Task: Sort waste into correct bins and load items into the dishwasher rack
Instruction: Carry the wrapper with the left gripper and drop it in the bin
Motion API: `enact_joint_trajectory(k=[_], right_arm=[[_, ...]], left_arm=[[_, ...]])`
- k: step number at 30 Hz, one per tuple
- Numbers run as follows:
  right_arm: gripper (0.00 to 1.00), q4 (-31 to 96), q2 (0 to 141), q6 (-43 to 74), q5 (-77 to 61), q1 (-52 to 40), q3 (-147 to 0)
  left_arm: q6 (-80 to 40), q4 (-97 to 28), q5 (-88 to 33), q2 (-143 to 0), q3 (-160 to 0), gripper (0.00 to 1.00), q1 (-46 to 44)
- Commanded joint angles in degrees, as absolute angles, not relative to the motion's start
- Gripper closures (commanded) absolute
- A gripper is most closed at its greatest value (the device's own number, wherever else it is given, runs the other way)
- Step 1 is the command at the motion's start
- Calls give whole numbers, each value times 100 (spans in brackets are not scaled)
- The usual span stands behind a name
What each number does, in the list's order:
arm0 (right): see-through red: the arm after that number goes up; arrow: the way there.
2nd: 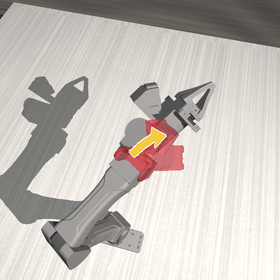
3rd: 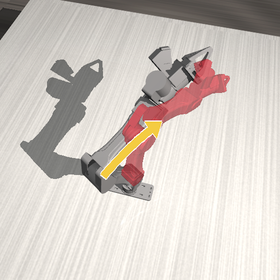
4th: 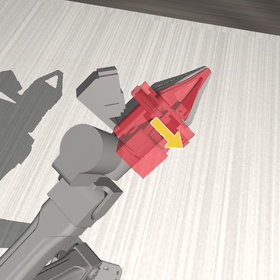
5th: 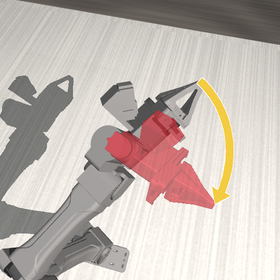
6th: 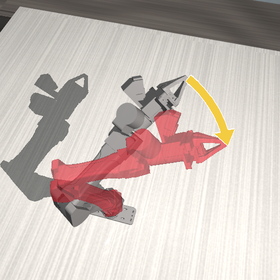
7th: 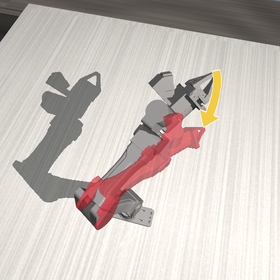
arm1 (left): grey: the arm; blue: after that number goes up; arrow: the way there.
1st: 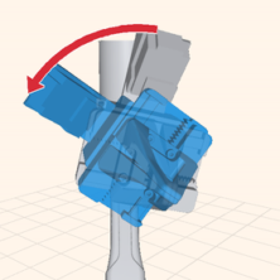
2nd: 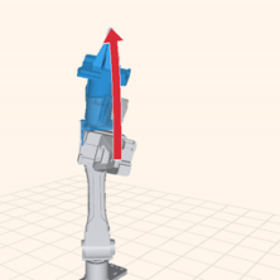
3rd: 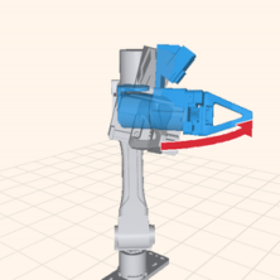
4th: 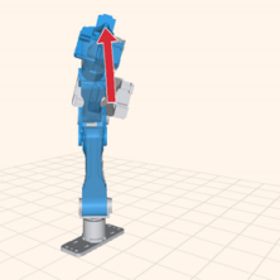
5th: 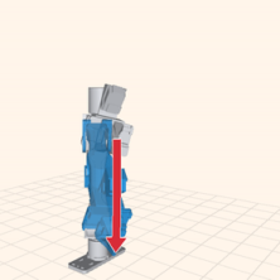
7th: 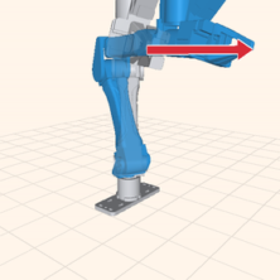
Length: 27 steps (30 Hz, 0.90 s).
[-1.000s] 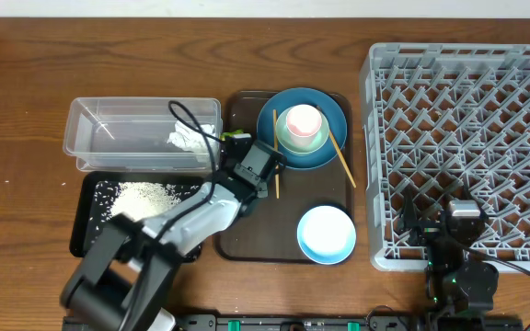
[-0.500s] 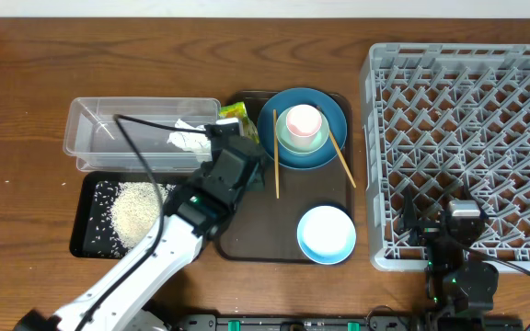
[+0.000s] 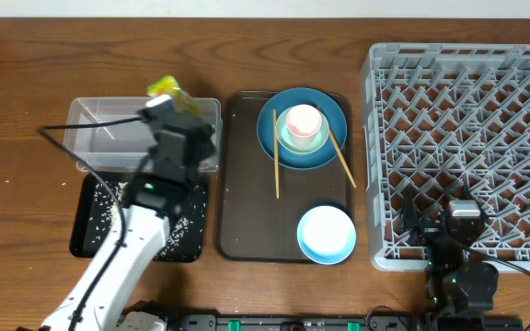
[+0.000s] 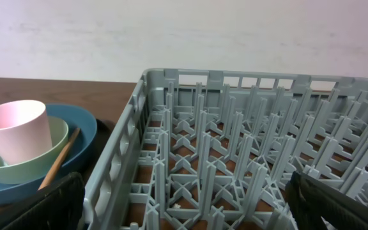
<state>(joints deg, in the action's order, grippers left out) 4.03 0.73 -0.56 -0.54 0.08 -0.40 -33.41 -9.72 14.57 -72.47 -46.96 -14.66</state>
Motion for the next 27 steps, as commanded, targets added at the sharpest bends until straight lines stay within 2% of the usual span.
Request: enact_joint_trajectory(k=[1,13,14,17,19,23,27], right_arm=[[1,427,60,19,-43,-82,-32],[1,427,60,21,-43,-82,-32],[1,427,60,19,-43,-82,-32],[1,427,60,21,-43,-82,-32],[1,427,60,21,-40,-82,-32],[1,427,60,19,-43,-82,-32],[1,427,60,21,-43,-82,-32]], left_arm=[[-3332,-840,945,-7476,-4716,92,-1022],[-3328,-403,642,-8246,-4716,89,-467],[-3328,-395,642,-8239,-4716,86,-467],[-3315,-397,639,-8228,-4716,63,-467],[-3227,-397,637,-8228,-4716,54,-467],[-2969,-423,410,-8143,-4716,49,-469],[-2919,-740,-1103,-7679,-4718,49,-469]])
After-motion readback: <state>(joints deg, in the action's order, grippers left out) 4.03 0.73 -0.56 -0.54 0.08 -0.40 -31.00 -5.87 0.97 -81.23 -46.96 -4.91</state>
